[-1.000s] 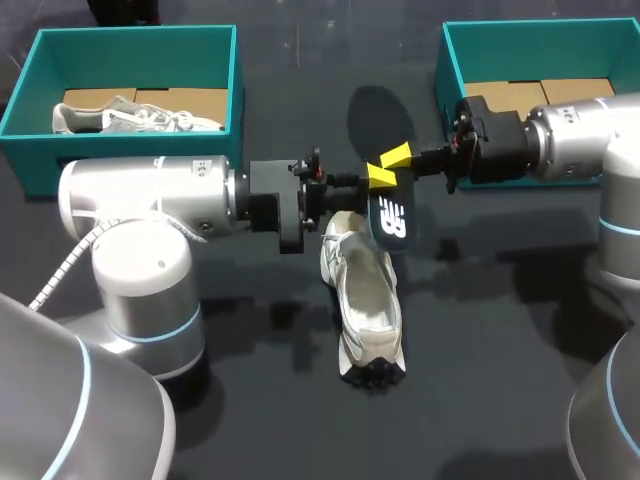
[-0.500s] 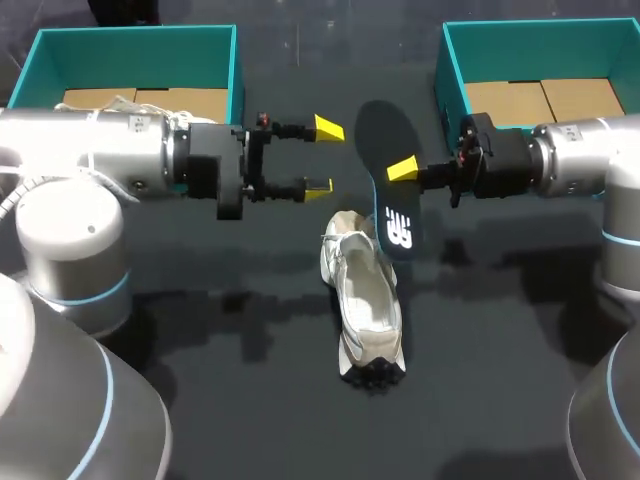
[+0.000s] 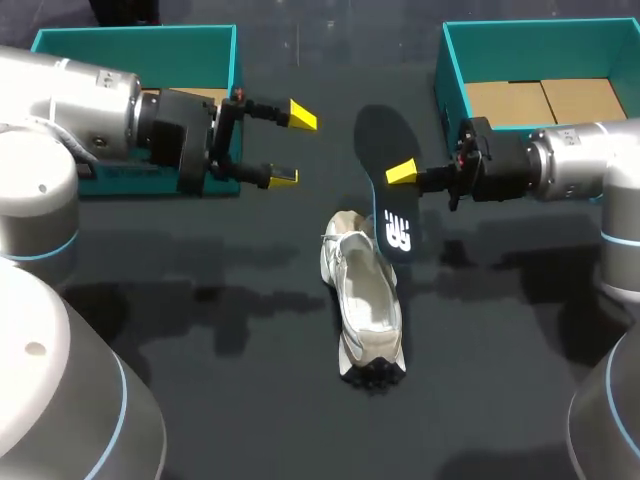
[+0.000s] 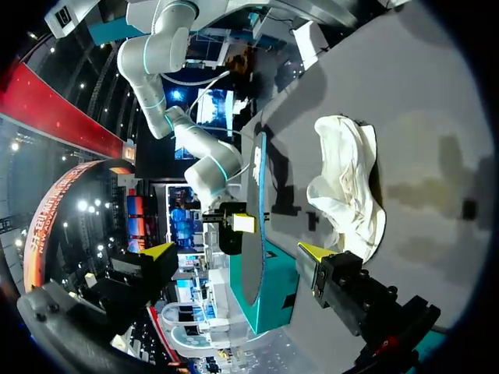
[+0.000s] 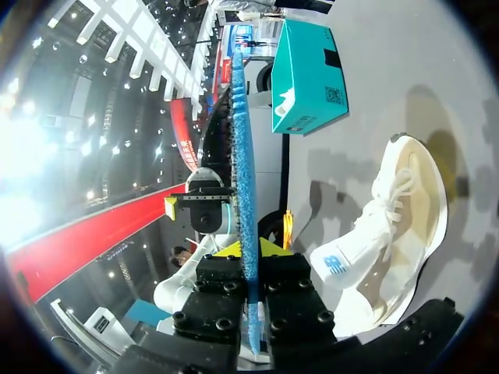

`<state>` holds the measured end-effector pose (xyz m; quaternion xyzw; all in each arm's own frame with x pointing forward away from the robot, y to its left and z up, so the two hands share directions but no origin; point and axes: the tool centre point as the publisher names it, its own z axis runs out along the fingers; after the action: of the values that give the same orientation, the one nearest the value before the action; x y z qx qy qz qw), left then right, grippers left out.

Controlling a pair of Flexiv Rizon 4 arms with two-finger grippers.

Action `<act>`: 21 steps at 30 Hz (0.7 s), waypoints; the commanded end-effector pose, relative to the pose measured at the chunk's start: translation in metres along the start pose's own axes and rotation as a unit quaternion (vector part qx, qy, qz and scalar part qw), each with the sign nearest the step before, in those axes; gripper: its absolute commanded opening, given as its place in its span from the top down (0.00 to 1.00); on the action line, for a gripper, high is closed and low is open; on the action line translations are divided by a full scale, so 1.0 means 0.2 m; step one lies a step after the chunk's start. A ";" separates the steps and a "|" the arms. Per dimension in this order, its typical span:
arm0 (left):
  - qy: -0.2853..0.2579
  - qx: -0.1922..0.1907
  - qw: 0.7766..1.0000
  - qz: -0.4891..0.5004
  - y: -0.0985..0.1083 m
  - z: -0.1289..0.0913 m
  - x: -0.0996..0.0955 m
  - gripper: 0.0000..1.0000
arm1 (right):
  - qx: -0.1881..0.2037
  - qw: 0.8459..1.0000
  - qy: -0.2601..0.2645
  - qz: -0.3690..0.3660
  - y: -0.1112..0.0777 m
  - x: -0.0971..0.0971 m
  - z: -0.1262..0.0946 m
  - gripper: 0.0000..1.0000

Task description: Take the shoe out of the shoebox, open the shoe tongue, remove and reinsert the insole, then place the shoe into the shoebox

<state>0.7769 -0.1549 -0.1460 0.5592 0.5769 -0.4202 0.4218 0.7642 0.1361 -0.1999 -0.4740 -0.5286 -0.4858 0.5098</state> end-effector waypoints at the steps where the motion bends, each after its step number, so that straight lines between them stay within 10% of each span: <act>1: 0.090 -0.021 0.996 -0.014 0.07 -0.01 -0.06 0.00 | 0.001 1.000 0.001 0.012 0.00 -0.02 0.05 1.00; 11: 0.271 -0.024 0.962 -0.006 0.20 -0.03 -0.11 0.00 | -0.013 1.000 0.000 0.024 -0.07 -0.05 0.17 1.00; 21: 0.271 -0.024 0.962 -0.006 0.20 -0.03 -0.11 0.00 | -0.012 1.000 -0.011 0.018 -0.09 -0.04 0.19 1.00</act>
<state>0.8160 -0.1529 -0.1256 0.6269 0.6713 -0.2682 0.2905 0.7451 0.1735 -0.2102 -0.4941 -0.5189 -0.4783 0.5078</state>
